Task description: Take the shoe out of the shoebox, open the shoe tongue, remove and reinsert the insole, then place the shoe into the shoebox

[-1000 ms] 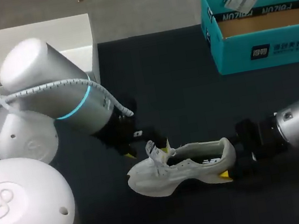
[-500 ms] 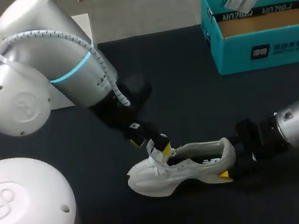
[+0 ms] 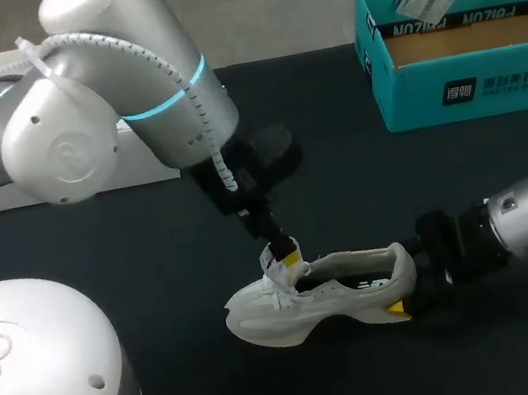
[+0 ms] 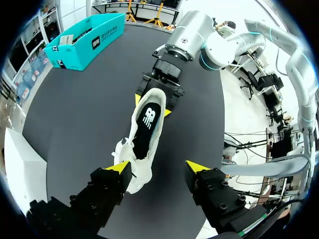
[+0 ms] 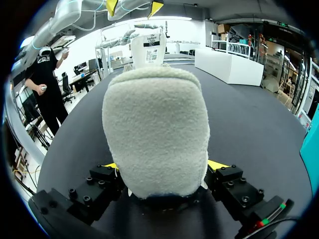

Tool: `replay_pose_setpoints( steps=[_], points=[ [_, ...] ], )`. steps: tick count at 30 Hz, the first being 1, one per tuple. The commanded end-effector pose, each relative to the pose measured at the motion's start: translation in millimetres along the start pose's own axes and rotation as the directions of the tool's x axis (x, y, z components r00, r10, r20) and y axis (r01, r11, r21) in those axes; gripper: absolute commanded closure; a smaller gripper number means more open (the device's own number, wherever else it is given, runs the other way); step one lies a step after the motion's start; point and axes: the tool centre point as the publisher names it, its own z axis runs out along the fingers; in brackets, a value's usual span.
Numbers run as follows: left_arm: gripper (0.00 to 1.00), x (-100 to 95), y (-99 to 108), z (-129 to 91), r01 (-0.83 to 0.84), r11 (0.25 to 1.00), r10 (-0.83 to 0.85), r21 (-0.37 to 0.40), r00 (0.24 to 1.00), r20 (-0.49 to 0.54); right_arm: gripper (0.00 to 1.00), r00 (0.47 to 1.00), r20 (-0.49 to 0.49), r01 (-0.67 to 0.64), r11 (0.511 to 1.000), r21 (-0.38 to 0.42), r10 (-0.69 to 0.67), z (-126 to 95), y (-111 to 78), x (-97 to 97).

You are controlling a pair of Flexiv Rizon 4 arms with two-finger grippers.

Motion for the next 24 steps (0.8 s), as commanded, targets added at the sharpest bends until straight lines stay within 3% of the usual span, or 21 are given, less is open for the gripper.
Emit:
replay_pose_setpoints(
  steps=[1,15,16,24],
  points=[
    [1.00,-2.2,-33.9,14.5,-0.388,0.878,0.357,-0.280,0.921,-0.157,1.00,1.000,0.001,0.000,1.000,0.002,0.000,-0.9,0.5,0.4],
    [1.00,-2.2,-33.9,14.5,-0.388,0.878,0.357,-0.280,0.921,-0.157,1.00,1.000,0.001,0.000,1.000,0.002,0.000,-0.9,0.5,0.4],
    [1.00,-5.7,-35.0,20.5,-0.367,0.883,0.345,-0.293,0.930,-0.125,1.00,1.000,0.001,0.000,1.000,0.002,0.000,-0.9,0.5,0.4],
    [1.00,-26.8,-39.7,61.2,-0.229,0.958,0.236,-0.174,0.972,0.018,1.00,1.000,0.001,0.000,1.000,0.002,0.000,-0.9,0.5,0.4]
  ],
)
